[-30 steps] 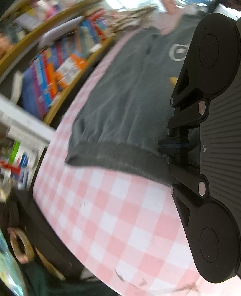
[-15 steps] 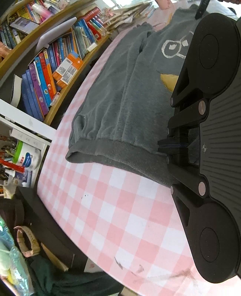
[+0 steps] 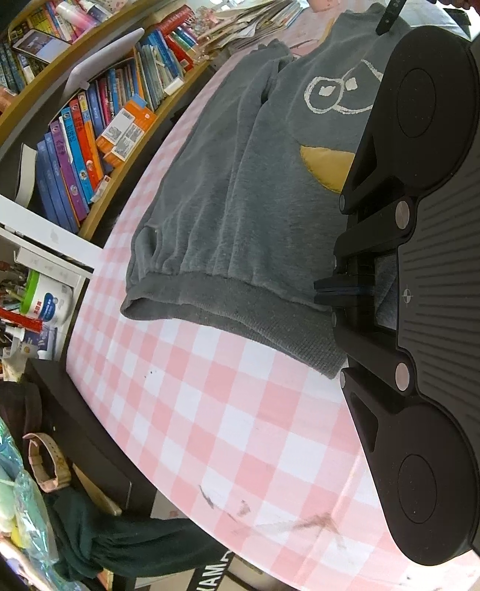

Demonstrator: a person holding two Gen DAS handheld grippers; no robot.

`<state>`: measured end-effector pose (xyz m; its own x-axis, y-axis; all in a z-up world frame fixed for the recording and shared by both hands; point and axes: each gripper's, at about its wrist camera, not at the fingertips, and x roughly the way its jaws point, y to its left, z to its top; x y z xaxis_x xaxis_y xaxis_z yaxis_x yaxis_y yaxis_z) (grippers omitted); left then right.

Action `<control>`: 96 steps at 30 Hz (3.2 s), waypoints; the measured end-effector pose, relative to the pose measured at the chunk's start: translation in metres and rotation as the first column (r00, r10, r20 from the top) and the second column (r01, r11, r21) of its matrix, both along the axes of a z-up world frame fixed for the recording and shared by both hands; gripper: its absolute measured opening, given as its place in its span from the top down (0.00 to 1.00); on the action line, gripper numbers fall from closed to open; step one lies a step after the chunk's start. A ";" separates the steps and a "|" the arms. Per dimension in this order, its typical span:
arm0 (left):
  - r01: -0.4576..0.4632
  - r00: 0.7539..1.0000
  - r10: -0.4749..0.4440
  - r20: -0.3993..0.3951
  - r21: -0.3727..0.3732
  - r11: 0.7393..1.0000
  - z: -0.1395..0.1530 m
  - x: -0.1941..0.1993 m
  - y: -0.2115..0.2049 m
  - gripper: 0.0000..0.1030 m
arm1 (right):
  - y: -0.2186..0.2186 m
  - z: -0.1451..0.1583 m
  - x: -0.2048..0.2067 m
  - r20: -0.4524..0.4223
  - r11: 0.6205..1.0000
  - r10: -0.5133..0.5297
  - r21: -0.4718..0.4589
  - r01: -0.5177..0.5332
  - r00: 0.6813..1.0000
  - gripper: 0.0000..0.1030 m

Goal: Fold clothes

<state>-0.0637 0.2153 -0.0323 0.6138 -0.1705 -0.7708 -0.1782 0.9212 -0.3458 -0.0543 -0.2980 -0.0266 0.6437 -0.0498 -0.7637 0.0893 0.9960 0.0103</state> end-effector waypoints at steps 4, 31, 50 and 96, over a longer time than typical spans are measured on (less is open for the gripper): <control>-0.004 1.000 0.004 0.010 -0.029 1.000 -0.002 -0.002 0.004 0.95 | -0.001 0.000 0.001 0.000 1.000 -0.001 -0.001 0.001 1.000 0.45; 0.166 0.980 -0.171 0.099 0.057 0.984 0.014 -0.009 -0.026 0.73 | 0.025 0.019 -0.034 0.017 1.000 -0.024 -0.016 0.024 1.000 0.42; 0.214 0.971 -0.222 0.088 0.096 0.972 0.014 -0.008 -0.046 0.50 | 0.038 0.022 -0.029 0.023 0.999 0.035 -0.024 -0.035 0.999 0.36; 0.240 0.961 -0.274 0.032 0.392 0.888 0.020 0.200 -0.077 0.32 | -0.006 0.017 0.276 -0.010 0.891 0.451 -0.063 -0.450 0.893 0.32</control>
